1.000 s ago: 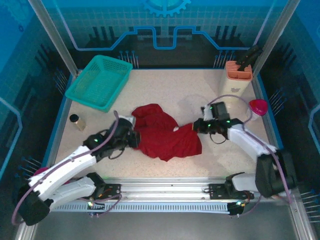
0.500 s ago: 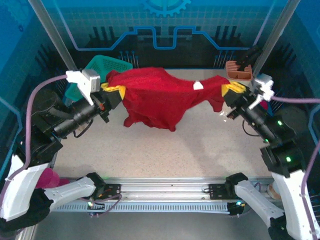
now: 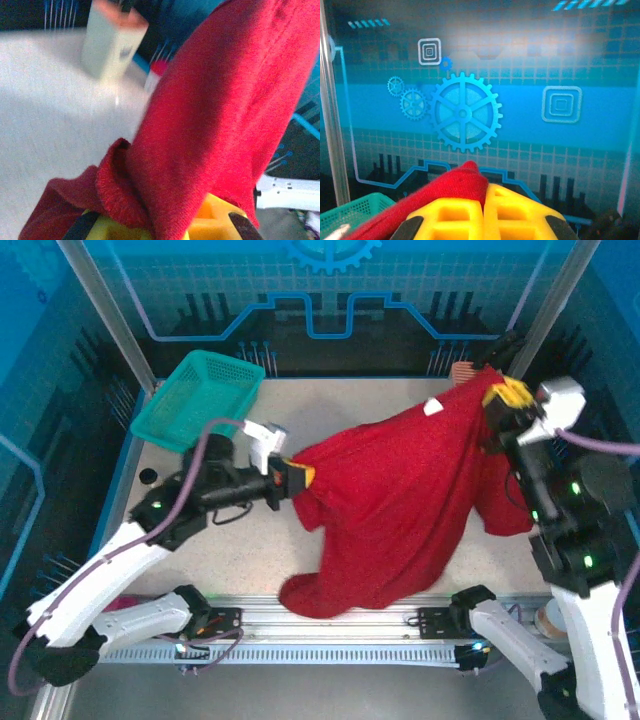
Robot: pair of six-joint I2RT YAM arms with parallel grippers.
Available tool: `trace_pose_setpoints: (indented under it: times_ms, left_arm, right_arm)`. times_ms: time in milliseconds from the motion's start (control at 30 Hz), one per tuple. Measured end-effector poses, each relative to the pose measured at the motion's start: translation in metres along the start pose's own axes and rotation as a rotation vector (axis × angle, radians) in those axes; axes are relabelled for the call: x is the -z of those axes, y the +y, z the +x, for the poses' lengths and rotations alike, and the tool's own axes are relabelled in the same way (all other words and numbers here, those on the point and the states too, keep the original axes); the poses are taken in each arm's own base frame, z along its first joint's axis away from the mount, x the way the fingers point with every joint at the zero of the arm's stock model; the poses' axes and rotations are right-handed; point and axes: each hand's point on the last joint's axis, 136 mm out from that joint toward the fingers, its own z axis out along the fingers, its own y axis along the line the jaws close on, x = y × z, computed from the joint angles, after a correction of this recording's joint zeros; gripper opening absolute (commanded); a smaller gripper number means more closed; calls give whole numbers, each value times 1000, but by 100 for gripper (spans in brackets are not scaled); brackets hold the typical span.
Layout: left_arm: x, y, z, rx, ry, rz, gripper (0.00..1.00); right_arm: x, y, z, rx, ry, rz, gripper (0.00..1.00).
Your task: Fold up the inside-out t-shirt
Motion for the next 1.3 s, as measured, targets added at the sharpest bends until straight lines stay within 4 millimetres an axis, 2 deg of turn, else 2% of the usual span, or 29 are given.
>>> trace_pose_setpoints:
  times_ms: [67,100,200,233,300,333,367,400,433,467,533,600,667,767,867,933,1033,1100,1167,1200,1233,1267,1300]
  left_arm:
    - [-14,22,30,92,53,-40,0]
    - [-19,32,42,133,62,-62,0]
    - [-19,65,74,238,56,-165,0]
    - [-15,78,85,274,50,-210,0]
    - [-2,105,107,361,25,-306,0]
    - [7,119,118,414,4,-353,0]
    - [14,129,127,456,-15,-387,8]
    - [21,140,138,505,-35,-421,29]
    - [30,150,150,555,-54,-448,57]
    - [35,156,160,594,-60,-466,70]
    - [46,162,177,654,-67,-490,75]
    - [54,161,182,679,-69,-495,76]
    - [59,161,187,687,-45,-516,76]
    - [59,159,202,717,71,-563,77]
    - [49,158,232,784,255,-607,76]
    - [42,153,262,807,402,-639,77]
    - [41,138,293,797,550,-655,78]
    - [41,133,305,797,596,-665,78]
    - [41,136,317,812,618,-686,76]
    - [42,140,326,824,630,-706,71]
    - [43,144,334,836,641,-728,65]
    - [44,147,339,847,646,-747,52]
    - [45,149,340,852,646,-762,31]
  right_arm:
    - [-45,15,12,18,48,-73,0]
    - [-70,26,27,19,81,-119,0]
    - [-137,66,98,4,212,-246,2]
    - [-161,84,137,-4,289,-290,17]
    - [-199,118,211,-25,434,-357,60]
    - [-216,136,251,-33,510,-381,66]
    - [-227,149,283,-38,575,-395,68]
    - [-234,164,321,-41,654,-409,69]
    - [-235,174,352,-41,726,-413,71]
    - [-230,182,377,-38,790,-411,73]
    - [-203,188,420,-28,936,-386,75]
    - [-169,182,436,-35,1032,-350,75]
    - [-124,166,439,-61,1117,-299,75]
    - [-50,136,425,-130,1205,-198,76]
    - [22,114,418,-235,1293,-76,75]
    - [79,100,430,-309,1400,30,75]
    - [155,86,454,-394,1584,167,74]
    - [193,87,465,-463,1690,221,71]
    - [220,92,476,-532,1773,254,66]
    - [231,95,482,-559,1806,265,58]
    - [239,98,488,-584,1836,274,41]
    - [243,96,491,-584,1847,300,21]
    - [244,95,492,-590,1853,325,0]
